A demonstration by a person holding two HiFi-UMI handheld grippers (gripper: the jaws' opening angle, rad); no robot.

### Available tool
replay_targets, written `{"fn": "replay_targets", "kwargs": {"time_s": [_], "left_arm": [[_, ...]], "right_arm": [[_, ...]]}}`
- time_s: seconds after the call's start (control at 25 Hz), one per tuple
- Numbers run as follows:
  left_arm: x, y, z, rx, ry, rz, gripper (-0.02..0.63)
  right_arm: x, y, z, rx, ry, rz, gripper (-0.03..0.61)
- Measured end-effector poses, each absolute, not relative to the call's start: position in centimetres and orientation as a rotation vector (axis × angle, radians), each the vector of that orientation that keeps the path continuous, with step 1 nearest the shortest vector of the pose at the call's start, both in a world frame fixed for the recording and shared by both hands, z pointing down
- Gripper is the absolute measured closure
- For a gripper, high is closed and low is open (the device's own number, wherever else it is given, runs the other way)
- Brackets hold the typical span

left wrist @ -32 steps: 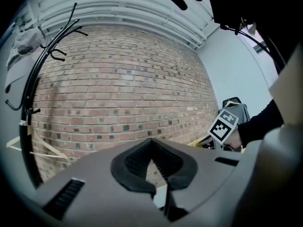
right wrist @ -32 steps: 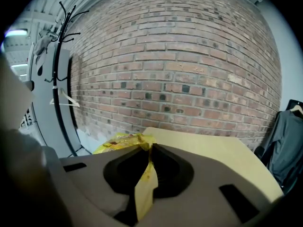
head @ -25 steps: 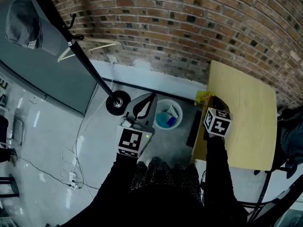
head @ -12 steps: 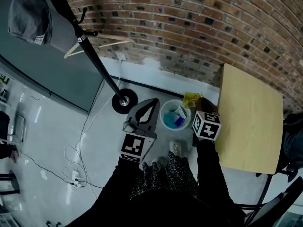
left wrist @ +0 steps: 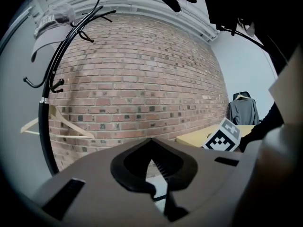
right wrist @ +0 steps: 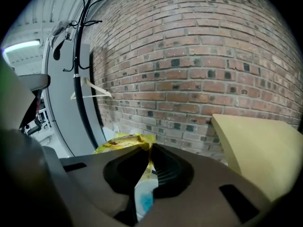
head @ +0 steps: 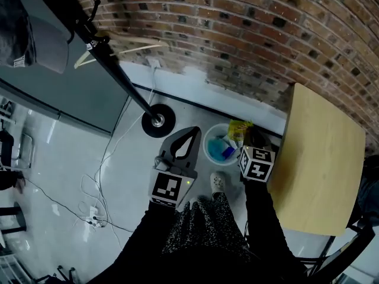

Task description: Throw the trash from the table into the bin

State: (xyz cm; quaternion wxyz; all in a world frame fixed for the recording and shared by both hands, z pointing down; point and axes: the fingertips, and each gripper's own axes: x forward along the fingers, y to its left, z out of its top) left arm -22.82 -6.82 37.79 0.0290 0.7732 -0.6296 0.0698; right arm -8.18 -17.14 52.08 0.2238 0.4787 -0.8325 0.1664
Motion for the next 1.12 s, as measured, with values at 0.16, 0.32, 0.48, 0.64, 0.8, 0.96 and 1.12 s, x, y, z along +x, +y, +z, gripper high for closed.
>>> {"fn": "replay_targets", "kwargs": {"time_s": [0.16,0.32,0.48,0.64,0.8,0.96,1.12], "left_arm": [[-22.3,-9.1,39.1,2.395,-1.93,0.234,0.607],[-22.3,-11.1,41.4,2.367,-1.919,0.264,0.607],[-21.9,-13.2,44.2,2.347,-1.905,0.282,0.607],[-21.3,-14.8,46.3,2.351,-1.885,0.295,0.607],[-21.1,-15.4,48.4,2.336,-1.869,0.298,0.607],[-21.1,-15.3,50.1,2.323,-1.852,0.316,0.607],[-21.1,-15.2,50.8,2.316,-1.842,0.314,0.607]], "right_arm": [[-8.3,-19.0,55.6,1.293,-2.283,0.477,0.543],[-8.2,-20.5,59.9,1.269,-2.245,0.506,0.543],[-7.9,-21.8,63.9,1.244,-2.209,0.536,0.543],[-7.8,-22.1,67.1,1.217,-2.185,0.555,0.543],[-7.7,-21.6,70.4,1.211,-2.134,0.605,0.543],[-7.6,-20.8,73.3,1.189,-2.093,0.641,0.543],[-6.9,-20.3,74.7,1.191,-2.066,0.653,0.543]]}}
